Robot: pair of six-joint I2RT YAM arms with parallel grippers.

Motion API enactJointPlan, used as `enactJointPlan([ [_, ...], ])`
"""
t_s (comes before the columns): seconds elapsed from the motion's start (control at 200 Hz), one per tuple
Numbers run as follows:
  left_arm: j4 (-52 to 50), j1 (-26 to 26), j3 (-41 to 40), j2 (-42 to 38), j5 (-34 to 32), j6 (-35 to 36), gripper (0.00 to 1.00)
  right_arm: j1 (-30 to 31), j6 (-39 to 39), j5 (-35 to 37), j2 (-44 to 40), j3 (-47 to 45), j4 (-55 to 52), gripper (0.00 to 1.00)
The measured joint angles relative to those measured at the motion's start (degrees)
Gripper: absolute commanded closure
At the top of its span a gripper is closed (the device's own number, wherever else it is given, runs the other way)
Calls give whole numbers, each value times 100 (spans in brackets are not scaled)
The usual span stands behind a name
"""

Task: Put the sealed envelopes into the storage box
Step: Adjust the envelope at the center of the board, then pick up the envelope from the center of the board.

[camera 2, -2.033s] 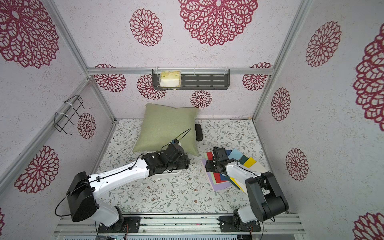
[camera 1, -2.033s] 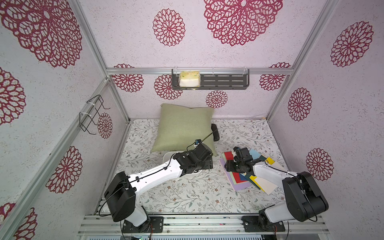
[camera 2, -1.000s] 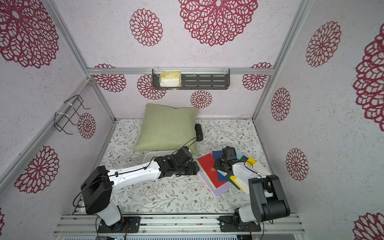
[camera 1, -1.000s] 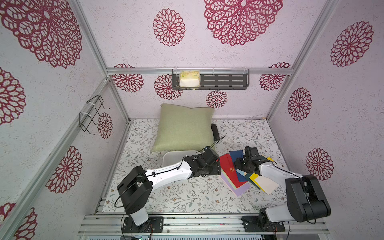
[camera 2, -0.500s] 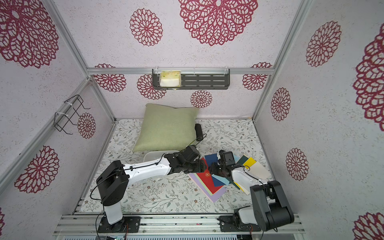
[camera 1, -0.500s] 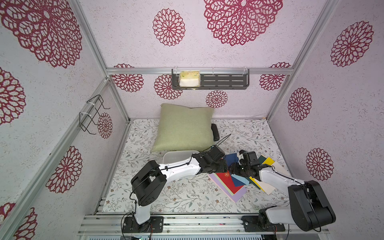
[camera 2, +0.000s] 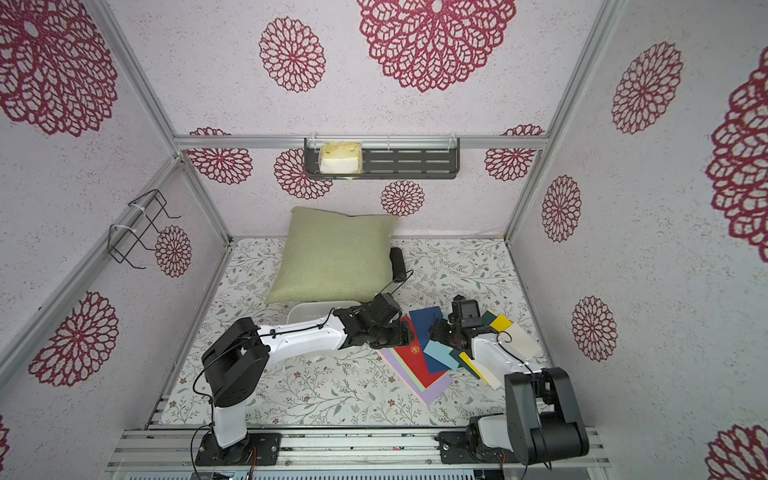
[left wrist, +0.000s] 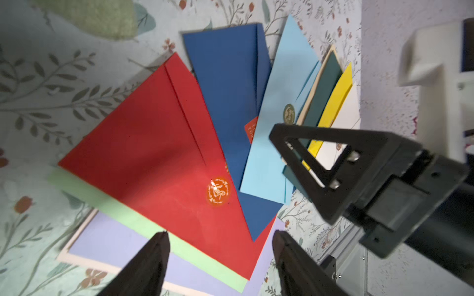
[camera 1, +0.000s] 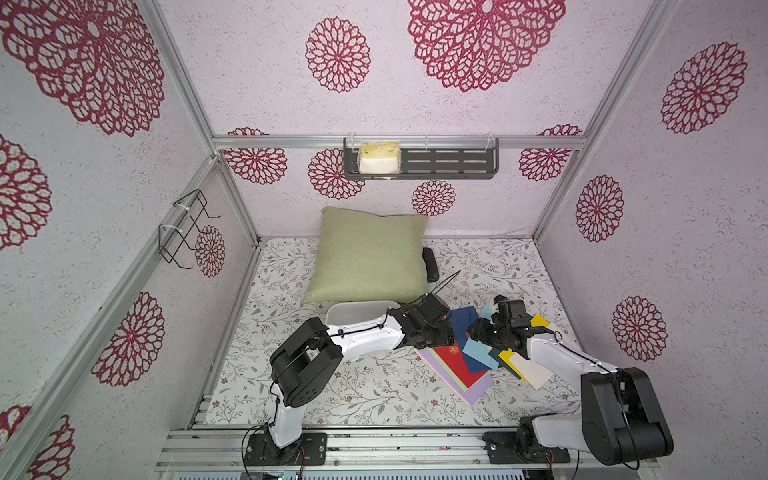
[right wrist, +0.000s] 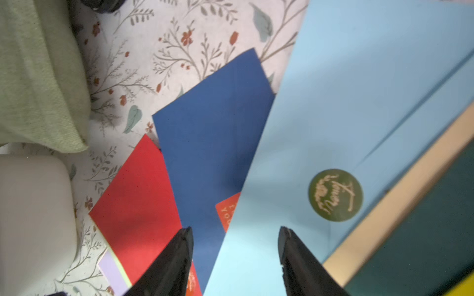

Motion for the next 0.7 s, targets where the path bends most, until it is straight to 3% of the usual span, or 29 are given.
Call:
enactJointPlan([
  [0.21, 59, -4, -20, 26, 20, -50, 29, -654, 26, 610, -317, -138, -33, 34],
  [0.465, 90, -4, -22, 26, 17, -48, 29, -1934, 280, 968, -636, -245, -4, 30],
  [0.7, 94, -4, -37, 26, 17, -46, 29, -2059, 372, 542, 118, -243, 160, 37],
])
